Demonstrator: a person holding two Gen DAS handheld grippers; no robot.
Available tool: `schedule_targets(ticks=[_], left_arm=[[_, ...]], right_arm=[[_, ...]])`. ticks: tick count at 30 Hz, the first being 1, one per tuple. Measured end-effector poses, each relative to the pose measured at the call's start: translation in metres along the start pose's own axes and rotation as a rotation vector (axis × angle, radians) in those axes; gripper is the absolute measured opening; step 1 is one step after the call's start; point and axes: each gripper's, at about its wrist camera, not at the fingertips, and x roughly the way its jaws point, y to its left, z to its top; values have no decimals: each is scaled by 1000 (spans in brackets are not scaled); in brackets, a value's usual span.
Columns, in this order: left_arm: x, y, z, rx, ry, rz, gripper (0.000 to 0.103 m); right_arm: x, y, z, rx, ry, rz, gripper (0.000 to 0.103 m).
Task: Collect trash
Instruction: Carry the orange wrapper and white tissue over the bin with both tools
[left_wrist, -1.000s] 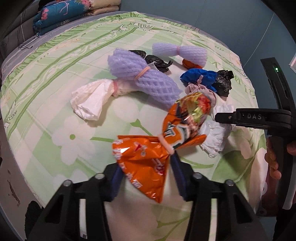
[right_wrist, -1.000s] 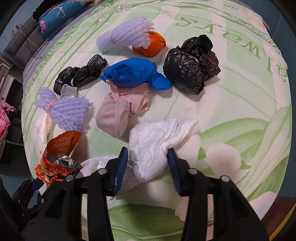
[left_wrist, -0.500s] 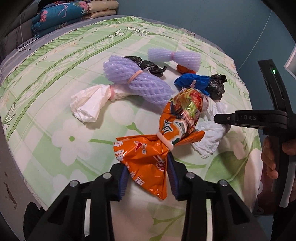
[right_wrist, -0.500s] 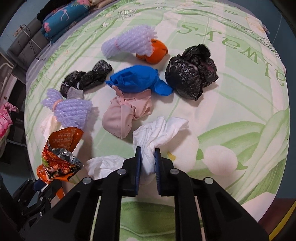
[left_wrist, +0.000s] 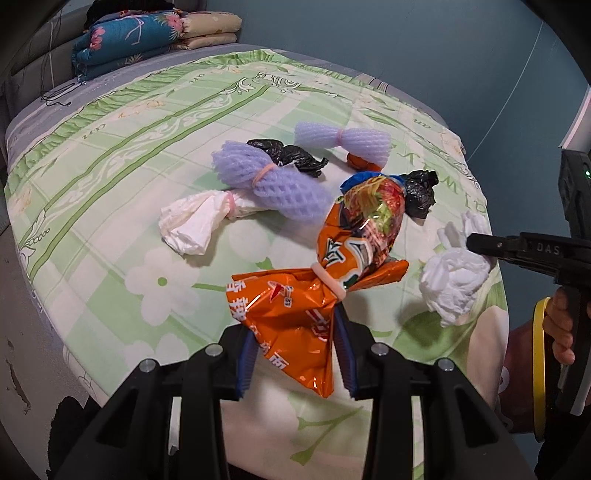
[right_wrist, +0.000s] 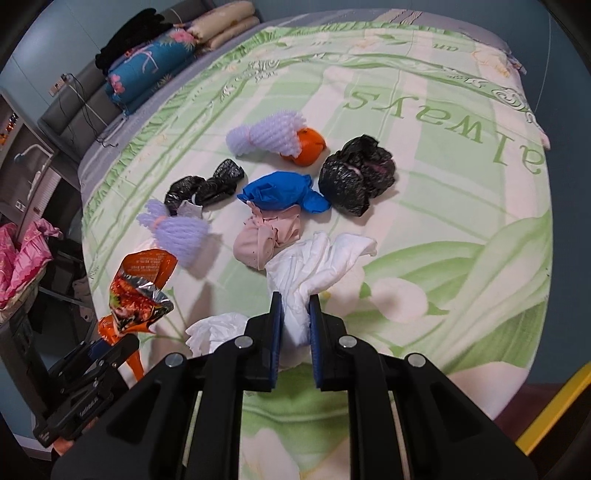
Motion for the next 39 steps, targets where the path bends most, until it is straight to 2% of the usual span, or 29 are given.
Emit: schedule_targets(ticks=[12,21,28,39], left_arm=[[-32,-27,1,34,-41,-16,35],[-54,-61,-4,50,-68,-99,35],[-64,-92,-7,101,-67,-131,35],[-63,-145,-5,209,-20,-178,35]], right_arm=[[-58,-32,-28,26,-80,27,13],[-112,-61,-52,58,-167,34,13],[-148,-83,-70,87,-257,-27,13],[-190,-118,-84,159,-320,-65,13]])
